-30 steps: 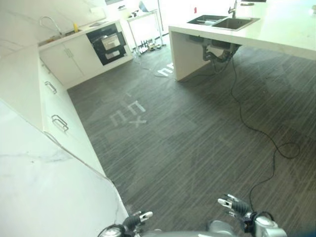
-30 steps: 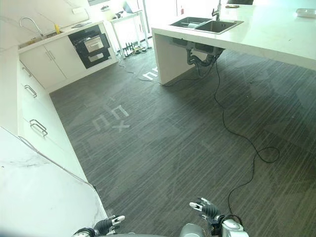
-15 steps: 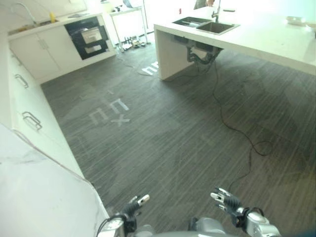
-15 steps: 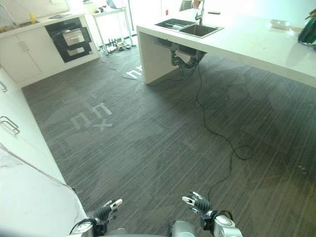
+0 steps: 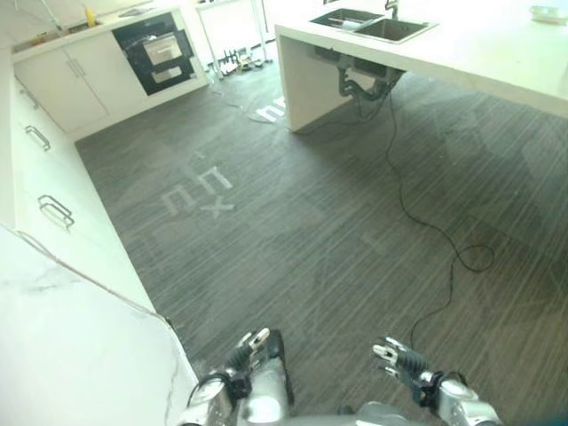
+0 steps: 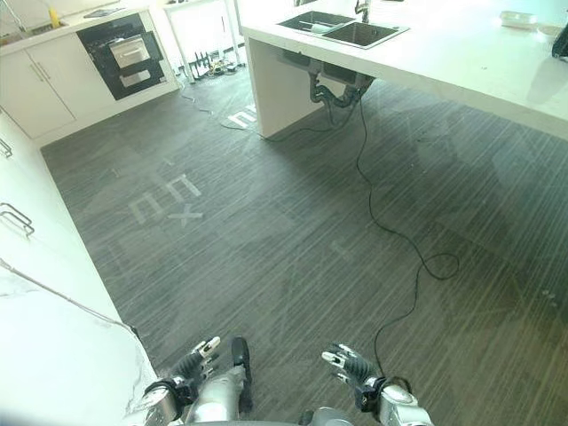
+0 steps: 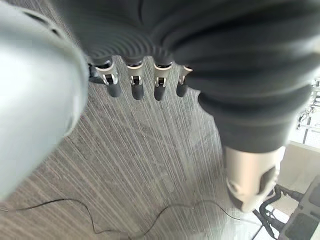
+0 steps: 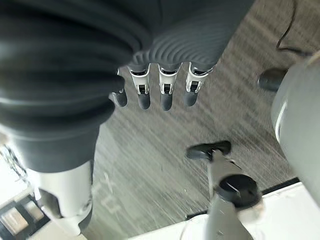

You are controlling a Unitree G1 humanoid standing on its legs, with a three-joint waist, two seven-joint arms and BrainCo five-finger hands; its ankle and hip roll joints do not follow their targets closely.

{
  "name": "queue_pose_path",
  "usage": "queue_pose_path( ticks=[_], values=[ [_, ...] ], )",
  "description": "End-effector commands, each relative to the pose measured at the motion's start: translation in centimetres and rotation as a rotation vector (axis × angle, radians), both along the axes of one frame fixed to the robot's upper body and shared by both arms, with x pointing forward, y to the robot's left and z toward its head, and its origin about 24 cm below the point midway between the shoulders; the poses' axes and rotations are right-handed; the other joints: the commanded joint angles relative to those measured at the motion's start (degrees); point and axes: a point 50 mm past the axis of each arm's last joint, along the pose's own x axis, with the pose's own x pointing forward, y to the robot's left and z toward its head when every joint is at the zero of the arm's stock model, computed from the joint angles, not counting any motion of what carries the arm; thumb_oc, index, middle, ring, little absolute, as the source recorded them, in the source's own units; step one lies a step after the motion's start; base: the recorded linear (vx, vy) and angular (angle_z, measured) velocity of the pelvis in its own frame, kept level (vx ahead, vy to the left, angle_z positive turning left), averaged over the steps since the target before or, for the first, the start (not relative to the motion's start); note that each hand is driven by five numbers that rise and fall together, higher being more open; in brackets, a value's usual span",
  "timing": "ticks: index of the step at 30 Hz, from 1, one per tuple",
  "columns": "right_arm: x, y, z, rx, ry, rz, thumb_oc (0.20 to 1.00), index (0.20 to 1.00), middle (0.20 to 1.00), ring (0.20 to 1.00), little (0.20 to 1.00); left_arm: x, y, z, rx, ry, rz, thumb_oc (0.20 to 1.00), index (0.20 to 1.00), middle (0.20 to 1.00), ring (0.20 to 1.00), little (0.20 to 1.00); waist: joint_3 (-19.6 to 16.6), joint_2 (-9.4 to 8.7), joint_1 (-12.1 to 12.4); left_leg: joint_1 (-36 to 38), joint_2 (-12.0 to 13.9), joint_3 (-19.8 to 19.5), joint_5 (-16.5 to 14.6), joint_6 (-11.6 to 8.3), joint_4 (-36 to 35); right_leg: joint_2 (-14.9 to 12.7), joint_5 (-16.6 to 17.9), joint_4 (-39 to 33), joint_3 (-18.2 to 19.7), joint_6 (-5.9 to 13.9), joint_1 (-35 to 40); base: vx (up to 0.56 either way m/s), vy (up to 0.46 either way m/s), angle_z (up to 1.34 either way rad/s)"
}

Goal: Place the dishes in the dishwasher.

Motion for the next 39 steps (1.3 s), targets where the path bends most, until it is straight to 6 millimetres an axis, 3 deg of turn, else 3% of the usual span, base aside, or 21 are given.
queue_pose_path(
  ticks=[1, 3, 5, 8, 11, 13, 15, 16, 17, 19, 21, 22, 24, 26, 28, 30, 33, 34, 35, 38, 39],
  values=[
    [2.4, 1.2, 2.0, 0.093, -0.131, -0.017, 1.0, 1.0, 1.0, 1.0, 1.0, 2.1, 1.5, 2.2, 0.068, -0.135, -0.096, 1.0, 1.0, 1.0, 1.0, 1.0, -0.5, -1.68, 1.9, 0.4, -2.3, -0.4, 2.0, 1.31, 5.0, -5.6, 0.4, -1.8, -5.6, 3.73, 6.4, 0.39, 0.311, -0.04],
    [2.4, 1.6, 2.0, 0.1, -0.143, -0.004, 1.0, 1.0, 1.0, 1.0, 1.0, 2.0, 2.0, 2.2, 0.109, -0.126, -0.129, 1.0, 1.0, 1.0, 1.0, 1.0, -1.7, -2.42, 2.7, 2.1, -4.2, 0.7, -0.3, 3.42, 4.6, -6.9, -1.7, -0.3, -6.7, 4.63, 8.5, 0.4, 0.315, -0.16],
    [2.6, 2.2, 2.3, 0.096, -0.166, 0.005, 1.0, 1.0, 1.0, 1.0, 1.0, 2.1, 2.3, 2.2, 0.118, -0.116, -0.143, 1.0, 1.0, 1.0, 1.0, 1.0, -2.8, -2.94, 2.7, 3.8, -6.7, 0.7, -1.6, 5.32, 3.0, -8.6, -0.6, 4.0, -7.2, 6.15, 8.0, 0.29, 0.32, -0.26],
    [3.3, 2.8, 2.9, 0.112, -0.208, -0.019, 1.0, 1.0, 1.0, 1.0, 1.0, 2.8, 2.3, 2.6, 0.131, -0.132, -0.173, 1.0, 1.0, 1.0, 1.0, 1.0, -3.4, -3.58, 1.8, 6.2, -11.0, -0.5, -4.3, 9.21, 1.3, -11.0, 6.3, 17.4, -5.5, 10.07, 4.0, 0.2, 0.318, 0.08],
    [3.5, 3.5, 3.4, 0.125, -0.244, -0.04, 1.0, 1.0, 1.0, 1.0, 1.0, 3.9, 2.3, 3.4, 0.145, -0.169, -0.187, 1.0, 1.0, 1.0, 1.0, 1.0, -3.3, -3.6, 0.5, 7.5, -13.1, -0.9, -5.7, 12.48, 0.3, -7.7, 17.7, 30.4, -1.4, 14.18, -1.7, 0.1, 0.213, 0.48],
    [3.5, 3.7, 3.5, 0.13, -0.254, -0.052, 1.0, 1.0, 1.0, 1.0, 1.0, 4.4, 2.3, 3.9, 0.165, -0.193, -0.187, 1.0, 1.0, 1.0, 1.0, 1.0, -3.1, -2.94, -0.1, 8.9, -13.6, -1.0, -6.8, 13.41, -0.2, -8.7, 18.6, 36.5, -1.6, 13.49, -6.1, 0.16, 0.185, 0.49],
    [4.1, 3.4, 3.9, 0.116, -0.287, -0.05, 1.0, 1.0, 1.0, 1.0, 1.0, 4.9, 2.2, 4.4, 0.184, -0.232, -0.194, 1.0, 1.0, 1.0, 1.0, 1.0, -2.0, -2.79, -1.5, 11.9, -14.8, -1.9, -8.3, 13.33, -0.6, -10.1, 13.3, 33.8, -3.7, 12.26, -10.8, 0.24, 0.077, -0.16],
    [4.4, 3.1, 4.1, 0.108, -0.299, -0.054, 1.0, 1.0, 1.0, 1.0, 1.0, 5.2, 2.3, 4.7, 0.182, -0.245, -0.194, 1.0, 1.0, 1.0, 1.0, 1.0, -1.4, -1.71, -2.1, 12.6, -13.4, -1.9, -7.7, 12.83, -0.5, -9.3, 12.6, 30.1, -5.6, 10.21, -13.4, 0.17, -0.066, -0.18],
    [4.5, 2.9, 4.2, 0.105, -0.301, -0.061, 1.0, 1.0, 1.0, 1.0, 1.0, 5.3, 2.4, 4.9, 0.182, -0.248, -0.193, 1.0, 1.0, 1.0, 1.0, 1.0, -1.0, -1.55, -2.4, 13.8, -13.3, -2.7, -8.0, 12.41, -0.8, -9.5, 12.8, 26.2, -6.1, 9.96, -14.4, 0.17, -0.104, -0.06],
    [4.5, 2.4, 4.3, 0.106, -0.298, -0.072, 1.0, 1.0, 1.0, 1.0, 1.0, 5.4, 2.7, 5.1, 0.187, -0.25, -0.188, 1.0, 1.0, 1.0, 1.0, 1.0, -0.3, -1.82, -3.3, 15.9, -13.6, -4.1, -9.0, 11.7, -1.3, -10.3, 14.9, 17.3, -6.6, 10.11, -16.6, 0.25, -0.112, 0.17],
    [4.3, 2.0, 4.3, 0.107, -0.294, -0.078, 1.0, 1.0, 1.0, 1.0, 1.0, 5.2, 2.8, 5.1, 0.18, -0.242, -0.179, 1.0, 1.0, 1.0, 1.0, 1.0, 0.3, -2.74, -4.6, 19.2, -14.8, -5.9, -12.0, 11.14, -1.7, -11.8, 19.6, 8.3, -5.8, 12.0, -19.5, 0.4, -0.141, 0.09],
    [4.1, 1.9, 4.3, 0.112, -0.29, -0.081, 1.0, 1.0, 1.0, 1.0, 1.0, 5.0, 2.7, 5.0, 0.163, -0.235, -0.173, 1.0, 1.0, 1.0, 1.0, 1.0, 0.7, -3.36, -5.3, 20.2, -15.3, -5.9, -13.2, 11.19, -1.3, -12.9, 23.8, 4.1, -6.3, 12.54, -20.9, 0.37, -0.122, 0.07],
    [3.7, 1.8, 4.0, 0.158, -0.259, -0.112, 1.0, 1.0, 1.0, 1.0, 1.0, 4.4, 2.4, 4.7, 0.124, -0.221, -0.17, 1.0, 1.0, 1.0, 1.0, 1.0, 1.0, -3.5, -5.8, 22.2, -15.5, -6.7, -15.5, 11.09, -1.1, -14.3, 26.1, 1.4, -6.4, 13.38, -22.2, 0.4, -0.138, 0.29],
    [3.5, 1.4, 3.8, 0.141, -0.258, -0.128, 1.0, 1.0, 1.0, 1.0, 1.0, 4.0, 1.9, 4.7, 0.122, -0.243, -0.229, 1.0, 1.0, 1.0, 1.0, 1.0, 0.3, -3.62, -5.5, 22.5, -15.0, -5.7, -17.5, 10.91, 2.7, -15.0, 22.9, 0.7, -8.6, 12.35, -19.4, 0.69, -0.337, 0.43],
    [3.7, 0.6, 4.0, 0.133, -0.274, -0.133, 1.0, 1.0, 1.0, 1.0, 1.0, 3.9, 1.4, 4.7, 0.062, -0.245, -0.217, 1.0, 1.0, 1.0, 1.0, 1.0, -1.7, -3.6, -6.0, 23.2, -13.6, -5.6, -20.7, 9.82, 8.7, -13.2, 17.9, 2.3, -8.0, 9.64, -17.6, 0.69, -0.316, 0.67],
    [3.9, 0.5, 4.2, 0.137, -0.273, -0.131, 1.0, 1.0, 1.0, 1.0, 1.0, 3.7, 0.9, 4.5, -0.032, -0.225, -0.171, 1.0, 1.0, 1.0, 1.0, 1.0, -2.9, -3.28, -6.0, 23.6, -12.5, -5.5, -20.5, 8.31, 12.5, -11.7, 15.7, 2.2, -9.1, 7.48, -16.1, 0.45, -0.19, 0.39],
    [4.3, 0.2, 4.5, 0.136, -0.275, -0.113, 1.0, 1.0, 1.0, 1.0, 1.0, 4.0, -0.3, 4.4, -0.114, -0.224, -0.131, 1.0, 1.0, 1.0, 1.0, 1.0, -4.4, -3.12, -5.8, 18.8, -9.6, -6.5, -9.3, 3.44, 30.2, -8.0, 11.5, 0.1, -9.4, 2.73, -12.6, 0.32, -0.206, -0.38],
    [4.3, 0.1, 4.5, 0.125, -0.275, -0.1, 1.0, 1.0, 1.0, 1.0, 1.0, 4.1, -0.6, 4.4, -0.132, -0.227, -0.132, 1.0, 1.0, 1.0, 1.0, 1.0, -4.1, -2.96, -5.5, 14.5, -7.5, -6.5, -8.3, 1.88, 39.4, -6.8, 9.4, -0.1, -8.7, 1.8, -10.6, 0.37, -0.256, -0.42],
    [4.2, -0.1, 4.5, 0.109, -0.274, -0.088, 1.0, 1.0, 1.0, 1.0, 1.0, 4.3, -1.0, 4.5, -0.147, -0.236, -0.154, 1.0, 1.0, 1.0, 1.0, 1.0, -3.0, -3.41, -4.9, 7.6, -5.0, -5.7, -7.8, 1.91, 47.6, -6.5, 8.1, -0.8, -8.6, 0.44, -8.1, 0.32, -0.176, -0.35],
    [4.4, -0.2, 4.6, 0.112, -0.274, -0.086, 1.0, 1.0, 1.0, 1.0, 1.0, 4.5, -1.5, 4.6, -0.173, -0.247, -0.179, 1.0, 1.0, 1.0, 1.0, 1.0, -1.7, -3.3, -3.9, 3.0, -4.7, -5.1, -8.9, 3.3, 44.0, -6.1, 7.4, -1.4, -7.6, 0.44, -5.4, 0.18, 0.0, -0.35],
    [4.5, -0.1, 4.6, 0.113, -0.276, -0.079, 1.0, 1.0, 1.0, 1.0, 1.0, 4.4, -1.6, 4.6, -0.192, -0.253, -0.182, 1.0, 1.0, 1.0, 1.0, 1.0, -1.3, -3.92, -3.6, 2.2, -5.0, -3.4, -7.1, 4.41, 40.2, -6.6, 8.0, -2.1, -7.4, 0.3, -4.8, 0.21, 0.048, -0.53]
  ],
)
